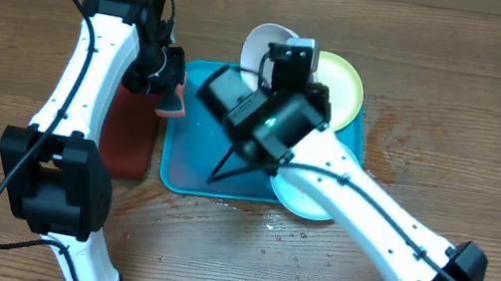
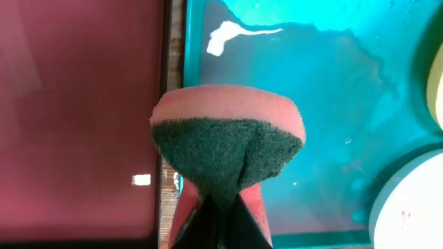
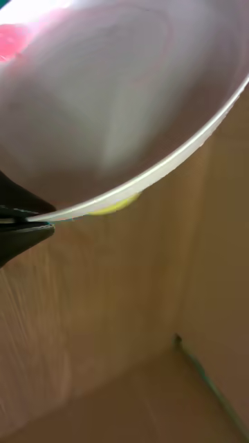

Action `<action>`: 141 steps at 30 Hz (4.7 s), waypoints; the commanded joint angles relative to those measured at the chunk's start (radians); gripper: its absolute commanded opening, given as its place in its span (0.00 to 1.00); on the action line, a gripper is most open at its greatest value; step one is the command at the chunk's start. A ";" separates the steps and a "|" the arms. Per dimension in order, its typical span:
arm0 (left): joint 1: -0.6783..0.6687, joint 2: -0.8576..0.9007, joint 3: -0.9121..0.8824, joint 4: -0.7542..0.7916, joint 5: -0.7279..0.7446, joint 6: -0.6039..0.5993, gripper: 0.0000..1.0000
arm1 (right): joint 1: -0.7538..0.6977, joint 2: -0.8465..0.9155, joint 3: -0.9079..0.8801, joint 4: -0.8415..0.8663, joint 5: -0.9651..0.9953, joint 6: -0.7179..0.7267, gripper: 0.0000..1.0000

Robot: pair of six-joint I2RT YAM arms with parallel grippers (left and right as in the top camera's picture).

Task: Clean dirty plates on tray and stack at the side
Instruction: 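Lift the white plate with right gripper and carry it right, then set the white plate on the table and release it, then move right gripper to the light blue plate rim and grasp it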

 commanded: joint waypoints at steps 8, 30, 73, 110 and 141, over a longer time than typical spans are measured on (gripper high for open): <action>-0.045 -0.008 -0.006 0.030 -0.003 -0.019 0.04 | 0.072 -0.005 0.006 -0.004 0.331 0.098 0.04; -0.077 -0.008 -0.037 0.076 -0.011 -0.045 0.04 | -0.417 -0.030 0.006 0.133 -0.728 -0.152 0.04; -0.125 -0.008 -0.044 0.124 -0.011 -0.045 0.04 | -1.177 -0.040 -0.643 0.499 -1.100 -0.259 0.31; -0.125 -0.008 -0.044 0.115 -0.033 -0.041 0.04 | -0.766 -0.166 -0.867 0.536 -1.280 -0.347 0.23; -0.125 -0.008 -0.044 0.112 -0.040 -0.040 0.04 | -0.306 -0.153 -0.718 0.722 -1.005 0.146 0.04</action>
